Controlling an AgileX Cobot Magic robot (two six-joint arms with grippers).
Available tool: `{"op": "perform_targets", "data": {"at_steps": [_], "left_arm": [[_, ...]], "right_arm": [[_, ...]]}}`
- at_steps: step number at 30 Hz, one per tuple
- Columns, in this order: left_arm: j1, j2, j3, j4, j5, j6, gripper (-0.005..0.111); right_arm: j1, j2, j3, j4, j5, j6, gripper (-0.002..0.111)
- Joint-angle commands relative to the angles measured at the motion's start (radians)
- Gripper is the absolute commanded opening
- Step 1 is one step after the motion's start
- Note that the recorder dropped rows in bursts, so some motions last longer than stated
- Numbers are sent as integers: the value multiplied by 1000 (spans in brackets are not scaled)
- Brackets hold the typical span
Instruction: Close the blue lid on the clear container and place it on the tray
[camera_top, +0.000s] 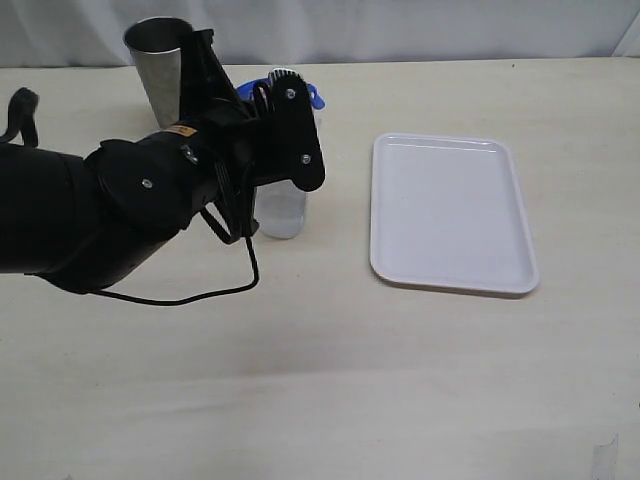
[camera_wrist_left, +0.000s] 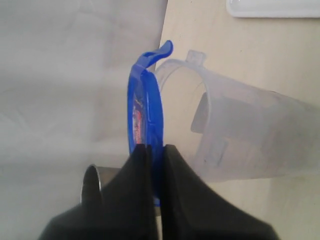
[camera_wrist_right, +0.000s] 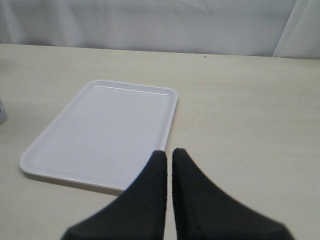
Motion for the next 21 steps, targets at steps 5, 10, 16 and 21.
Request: {"op": "perform_targets", "data": {"at_steps": [5, 10, 16, 21], "left_arm": [[0, -7, 4, 0, -16, 32, 0], [0, -7, 4, 33, -35, 32, 0], [2, -7, 4, 32, -77, 32, 0], [2, -7, 4, 32, -81, 30, 0]], "right_arm": [[-3, -4, 2, 1, -1, 4, 4], [-3, -4, 2, 1, -1, 4, 4], [-3, -4, 2, 1, -1, 4, 4], [-3, -4, 2, 1, -1, 4, 4]]}}
